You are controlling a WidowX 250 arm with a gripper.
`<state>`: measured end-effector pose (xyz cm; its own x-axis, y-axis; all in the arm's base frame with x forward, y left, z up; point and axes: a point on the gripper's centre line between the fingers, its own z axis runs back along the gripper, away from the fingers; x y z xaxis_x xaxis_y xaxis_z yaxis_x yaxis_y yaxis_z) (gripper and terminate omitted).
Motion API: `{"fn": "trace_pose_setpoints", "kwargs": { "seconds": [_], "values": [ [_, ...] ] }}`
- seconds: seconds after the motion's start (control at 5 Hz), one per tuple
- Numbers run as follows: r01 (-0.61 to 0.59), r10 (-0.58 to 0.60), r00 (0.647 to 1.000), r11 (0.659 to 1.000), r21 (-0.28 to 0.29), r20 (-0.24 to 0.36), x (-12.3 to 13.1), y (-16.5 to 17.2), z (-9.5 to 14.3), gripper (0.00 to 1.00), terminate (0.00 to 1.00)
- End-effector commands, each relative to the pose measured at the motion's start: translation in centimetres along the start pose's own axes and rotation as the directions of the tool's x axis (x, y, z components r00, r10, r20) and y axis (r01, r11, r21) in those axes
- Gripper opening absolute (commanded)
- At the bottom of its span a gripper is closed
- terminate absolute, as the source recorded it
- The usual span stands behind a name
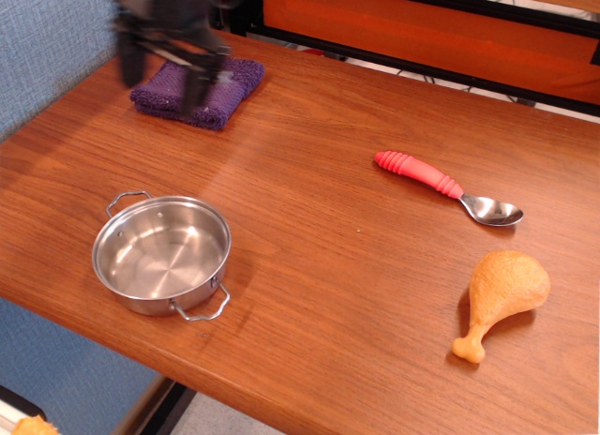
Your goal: Move the spatula behind the leg piece
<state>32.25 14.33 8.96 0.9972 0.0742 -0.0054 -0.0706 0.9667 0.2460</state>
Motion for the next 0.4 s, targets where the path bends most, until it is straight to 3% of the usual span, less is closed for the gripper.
{"fn": "trace_pose_setpoints", "kwargs": {
  "seconds": [0.0,0.2],
  "values": [
    [0.021,0.002,0.991,0.986,-0.168,0.134,-3.95,2.76,-1.35,1.0,0.0],
    [0.069,-0.048,0.99,0.985,-0.158,0.134,-3.82,3.61,-1.97,1.0,0.0]
  ]
}}
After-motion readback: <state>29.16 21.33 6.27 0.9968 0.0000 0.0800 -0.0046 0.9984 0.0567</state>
